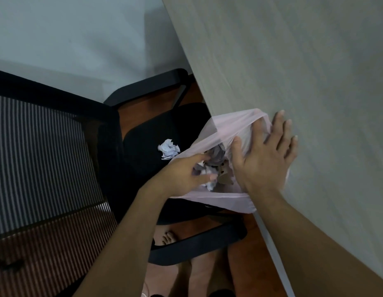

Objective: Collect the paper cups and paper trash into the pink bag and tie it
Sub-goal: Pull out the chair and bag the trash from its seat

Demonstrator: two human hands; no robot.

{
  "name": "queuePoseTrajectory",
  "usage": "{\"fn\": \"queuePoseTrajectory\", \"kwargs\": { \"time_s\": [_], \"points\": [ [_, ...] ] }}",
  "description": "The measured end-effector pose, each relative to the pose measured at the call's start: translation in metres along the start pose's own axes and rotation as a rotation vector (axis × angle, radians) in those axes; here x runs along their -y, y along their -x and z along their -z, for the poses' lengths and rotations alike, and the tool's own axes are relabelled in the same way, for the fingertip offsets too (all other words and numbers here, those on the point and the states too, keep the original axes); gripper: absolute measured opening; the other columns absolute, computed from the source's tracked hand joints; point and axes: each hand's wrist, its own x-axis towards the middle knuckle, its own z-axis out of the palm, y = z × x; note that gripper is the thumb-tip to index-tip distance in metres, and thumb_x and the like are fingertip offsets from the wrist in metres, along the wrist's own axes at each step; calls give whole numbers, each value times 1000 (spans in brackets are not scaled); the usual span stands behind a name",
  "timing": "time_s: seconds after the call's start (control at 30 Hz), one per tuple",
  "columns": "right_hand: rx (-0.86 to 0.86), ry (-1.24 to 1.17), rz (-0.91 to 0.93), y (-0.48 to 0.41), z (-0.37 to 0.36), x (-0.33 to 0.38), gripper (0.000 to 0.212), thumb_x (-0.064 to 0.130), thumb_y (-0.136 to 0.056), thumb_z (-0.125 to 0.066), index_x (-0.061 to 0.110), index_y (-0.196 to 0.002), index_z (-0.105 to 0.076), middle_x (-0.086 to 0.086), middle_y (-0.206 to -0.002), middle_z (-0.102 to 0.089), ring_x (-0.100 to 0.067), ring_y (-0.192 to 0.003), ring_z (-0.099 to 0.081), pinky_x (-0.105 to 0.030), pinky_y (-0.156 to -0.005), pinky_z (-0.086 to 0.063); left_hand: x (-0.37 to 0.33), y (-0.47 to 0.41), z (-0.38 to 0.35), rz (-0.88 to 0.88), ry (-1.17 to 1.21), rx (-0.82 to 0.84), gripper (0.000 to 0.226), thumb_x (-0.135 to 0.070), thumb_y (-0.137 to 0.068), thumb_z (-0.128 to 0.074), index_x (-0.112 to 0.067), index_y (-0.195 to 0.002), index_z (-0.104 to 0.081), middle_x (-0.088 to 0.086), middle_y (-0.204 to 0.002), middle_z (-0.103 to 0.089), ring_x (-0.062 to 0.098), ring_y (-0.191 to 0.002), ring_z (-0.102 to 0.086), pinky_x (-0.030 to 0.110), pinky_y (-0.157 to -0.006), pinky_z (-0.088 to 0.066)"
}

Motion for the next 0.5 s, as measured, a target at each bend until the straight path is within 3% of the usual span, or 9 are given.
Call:
{"fn": "queuePoseTrajectory", "kwargs": {
  "time_s": [0.1,0.17,0.23,0.3,0.4,0.5],
  "points": [
    [5,-7,-2,-1,1,0,75,64,-106,-35,27,-171,-30,-17,-183,-4,-38,-170,-3,-63,-134,-7,-8,2,26,113,322,-79,22,-38,-105,-66,-20,-113,-77,-1,-104,-82,12,-89,-76,22,-63,-56],
    [13,-4,-1,-1,1,0,76,65,-106,-34,28,-172,-28,-16,-184,-3,-38,-170,-1,-63,-134,-6,1,-8,39,142,425,-310,29,-31,-110,-58,-9,-102,-75,9,-89,-82,19,-70,-74,23,-50,-46],
    [19,-2,-1,-1,2,-1,76,65,-106,-32,28,-172,-27,-16,-184,-1,-37,-170,0,-63,-134,-7,24,-28,42,187,408,-557,26,-28,-109,-58,-11,-100,-75,6,-87,-80,16,-69,-73,21,-54,-47],
    [22,-3,0,-1,1,-1,76,66,-106,-32,27,-172,-28,-16,-184,-1,-37,-170,0,-63,-134,-7,56,-55,37,219,308,-685,15,-26,-105,-61,-17,-109,-72,1,-100,-77,18,-86,-75,28,-72,-55],
    [23,2,-1,-3,0,-2,77,66,-106,-32,27,-172,-28,-16,-184,-1,-37,-170,0,-63,-134,-7,93,-93,26,258,87,-619,39,-26,-102,-67,-17,-139,-62,9,-133,-61,21,-106,-66,30,-86,-49],
    [19,4,0,-3,-1,-2,77,65,-105,-35,28,-172,-28,-16,-184,-1,-37,-170,0,-63,-134,-6,120,-119,16,338,-97,-474,68,-32,-98,-74,-22,-159,-45,17,-150,-40,35,-121,-60,39,-101,-52]
  ]
}}
